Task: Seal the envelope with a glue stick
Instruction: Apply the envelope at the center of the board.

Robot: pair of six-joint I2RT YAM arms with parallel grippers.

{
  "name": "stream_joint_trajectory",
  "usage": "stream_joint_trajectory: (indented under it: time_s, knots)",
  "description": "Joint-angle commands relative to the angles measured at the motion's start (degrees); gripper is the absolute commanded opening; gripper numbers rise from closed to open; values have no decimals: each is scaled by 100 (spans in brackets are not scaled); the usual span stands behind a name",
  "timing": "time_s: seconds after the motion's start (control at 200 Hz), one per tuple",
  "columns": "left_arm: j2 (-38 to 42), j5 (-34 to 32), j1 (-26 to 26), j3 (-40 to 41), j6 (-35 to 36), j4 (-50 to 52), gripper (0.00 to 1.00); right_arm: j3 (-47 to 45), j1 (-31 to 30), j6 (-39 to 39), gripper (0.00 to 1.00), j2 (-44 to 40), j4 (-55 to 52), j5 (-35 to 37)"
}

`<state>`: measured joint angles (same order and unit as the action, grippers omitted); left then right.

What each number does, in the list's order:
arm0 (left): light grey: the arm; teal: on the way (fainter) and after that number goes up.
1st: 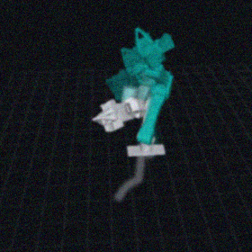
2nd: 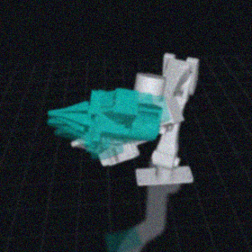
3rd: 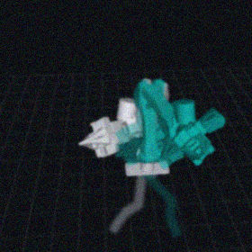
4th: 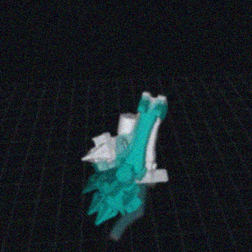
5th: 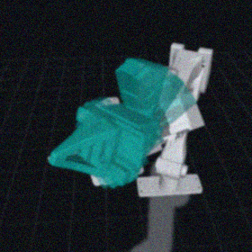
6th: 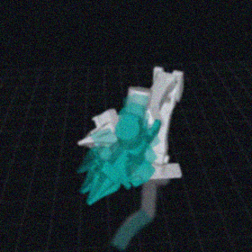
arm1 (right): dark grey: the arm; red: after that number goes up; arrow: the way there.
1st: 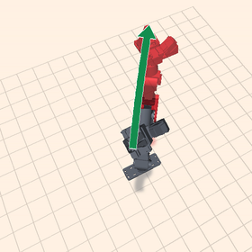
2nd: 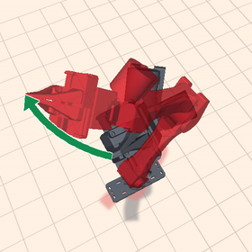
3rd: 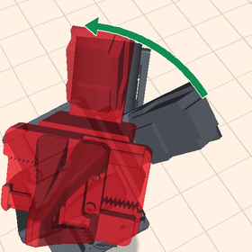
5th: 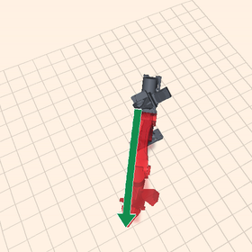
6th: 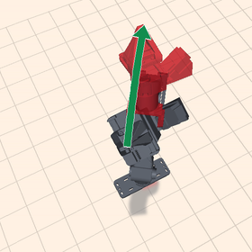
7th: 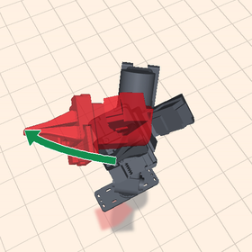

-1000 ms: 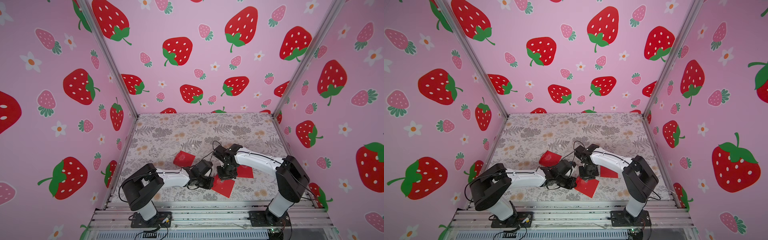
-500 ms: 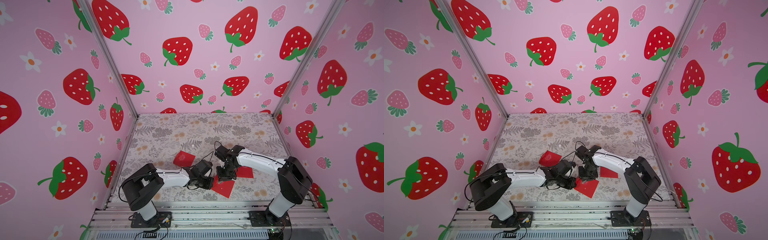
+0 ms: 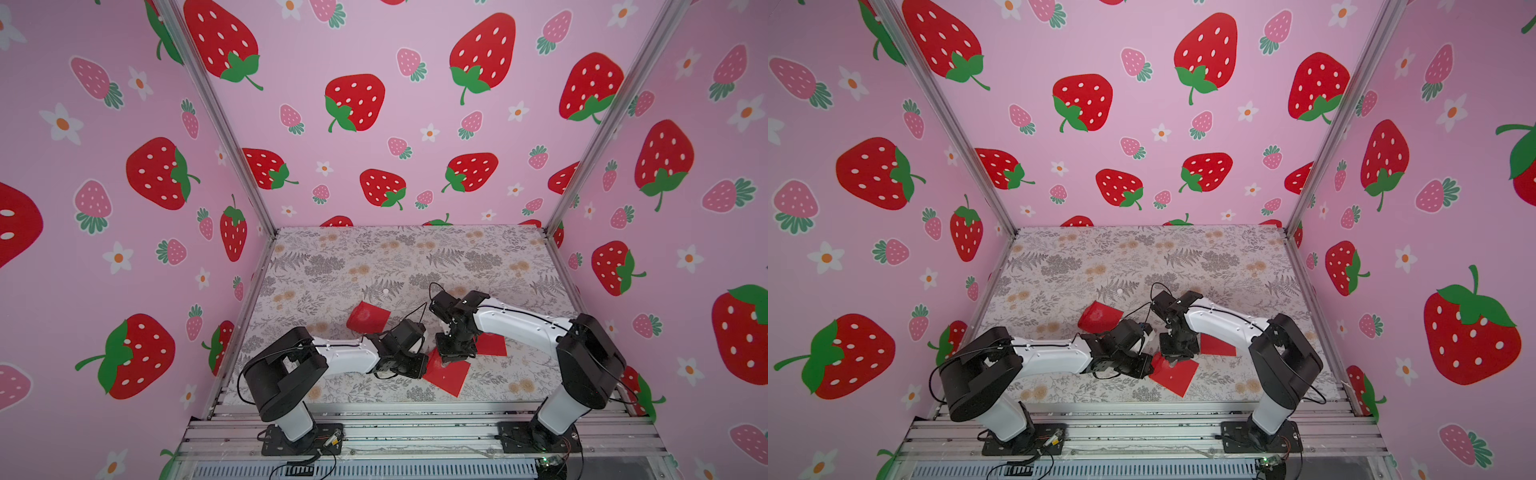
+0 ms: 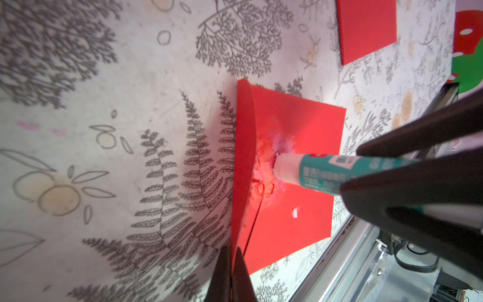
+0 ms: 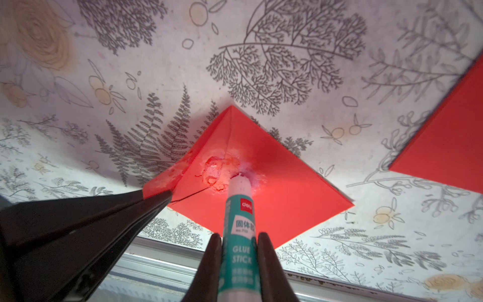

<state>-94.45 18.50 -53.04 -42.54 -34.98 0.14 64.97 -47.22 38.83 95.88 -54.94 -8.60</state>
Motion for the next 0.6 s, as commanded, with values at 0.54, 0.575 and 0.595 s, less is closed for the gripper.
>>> stream_joint_trajectory:
  time_s: [0.54,0.575,0.595]
  knots:
    - [-23,4,23,36,-55,21,0,-145,-29,78,0,-53,329,-715]
    - [-23,13,24,37,-54,21,0,-155,-24,89,0,-55,369,-754]
    - [-29,13,36,36,-54,21,0,-154,-24,90,0,-68,377,-757]
